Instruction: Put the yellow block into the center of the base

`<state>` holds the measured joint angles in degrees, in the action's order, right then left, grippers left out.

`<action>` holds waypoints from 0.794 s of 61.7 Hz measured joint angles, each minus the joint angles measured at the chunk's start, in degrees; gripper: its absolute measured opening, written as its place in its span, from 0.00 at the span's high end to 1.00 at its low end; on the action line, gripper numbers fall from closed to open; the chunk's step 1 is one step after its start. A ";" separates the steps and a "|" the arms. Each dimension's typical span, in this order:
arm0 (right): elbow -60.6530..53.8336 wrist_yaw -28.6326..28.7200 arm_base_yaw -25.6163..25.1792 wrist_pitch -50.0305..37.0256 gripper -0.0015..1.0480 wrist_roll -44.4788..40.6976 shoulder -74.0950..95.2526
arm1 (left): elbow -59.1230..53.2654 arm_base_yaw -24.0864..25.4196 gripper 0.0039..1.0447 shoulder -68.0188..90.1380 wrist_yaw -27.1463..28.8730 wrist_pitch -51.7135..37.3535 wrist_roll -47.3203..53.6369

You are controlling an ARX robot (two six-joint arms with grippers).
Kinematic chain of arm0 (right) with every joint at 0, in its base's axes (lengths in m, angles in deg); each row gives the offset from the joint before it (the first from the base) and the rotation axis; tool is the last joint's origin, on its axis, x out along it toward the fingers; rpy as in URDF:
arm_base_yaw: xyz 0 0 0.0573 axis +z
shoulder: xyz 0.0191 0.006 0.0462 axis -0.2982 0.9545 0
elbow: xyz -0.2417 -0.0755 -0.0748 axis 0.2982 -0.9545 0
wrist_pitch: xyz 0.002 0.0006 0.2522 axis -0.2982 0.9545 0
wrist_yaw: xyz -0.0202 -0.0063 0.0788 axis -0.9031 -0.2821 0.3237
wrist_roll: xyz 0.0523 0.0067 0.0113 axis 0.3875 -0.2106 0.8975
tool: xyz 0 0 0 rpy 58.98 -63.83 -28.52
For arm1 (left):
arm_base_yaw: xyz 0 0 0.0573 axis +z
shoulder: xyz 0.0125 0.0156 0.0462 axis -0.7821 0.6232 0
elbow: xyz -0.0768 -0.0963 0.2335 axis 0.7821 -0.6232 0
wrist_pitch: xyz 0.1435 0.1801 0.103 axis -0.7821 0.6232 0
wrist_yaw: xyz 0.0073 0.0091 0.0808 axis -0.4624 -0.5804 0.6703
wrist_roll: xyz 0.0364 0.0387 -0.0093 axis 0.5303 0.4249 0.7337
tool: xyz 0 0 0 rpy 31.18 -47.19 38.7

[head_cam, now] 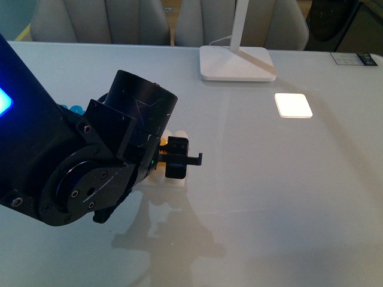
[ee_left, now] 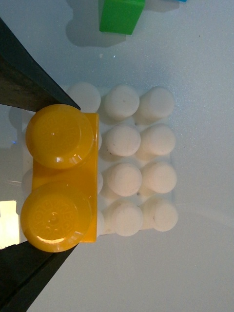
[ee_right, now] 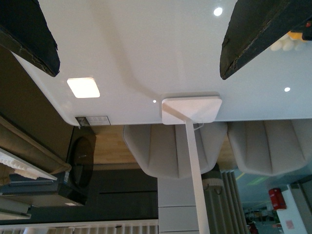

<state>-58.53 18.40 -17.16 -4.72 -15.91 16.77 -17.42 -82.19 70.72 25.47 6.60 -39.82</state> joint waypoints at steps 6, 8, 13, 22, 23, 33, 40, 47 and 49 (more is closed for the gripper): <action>0.00 0.00 0.02 0.00 0.08 0.00 0.00 | 0.79 0.00 0.39 0.44 0.37 0.44 0.26; 0.00 0.00 0.02 0.00 0.08 0.00 0.00 | 0.87 0.00 0.39 0.52 0.42 0.52 0.28; 0.00 0.00 0.02 0.00 0.08 0.00 0.00 | 1.14 0.00 0.39 0.61 0.83 0.72 0.44; 0.00 0.00 0.02 0.00 0.08 0.00 0.00 | 1.40 0.04 0.39 0.76 1.29 1.01 0.57; 0.00 0.00 0.02 0.00 0.08 0.00 0.00 | 1.44 0.04 0.39 0.90 1.40 1.03 0.63; 0.00 0.00 0.02 0.00 0.08 0.00 0.00 | 1.53 0.04 0.39 1.46 1.81 1.86 0.68; 0.00 0.00 0.00 0.00 0.08 0.00 0.00 | 1.53 0.04 0.39 1.46 2.12 2.08 0.68; 0.00 0.00 0.02 0.00 0.08 0.00 0.00 | 1.53 0.04 0.39 1.46 2.27 2.12 0.70; 0.00 0.00 0.02 0.00 0.08 0.00 0.00 | 1.53 0.04 0.39 1.46 2.32 2.16 0.68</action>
<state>-58.53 18.40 -17.14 -4.72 -15.91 16.77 -15.89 -82.15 72.18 27.78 8.76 -39.14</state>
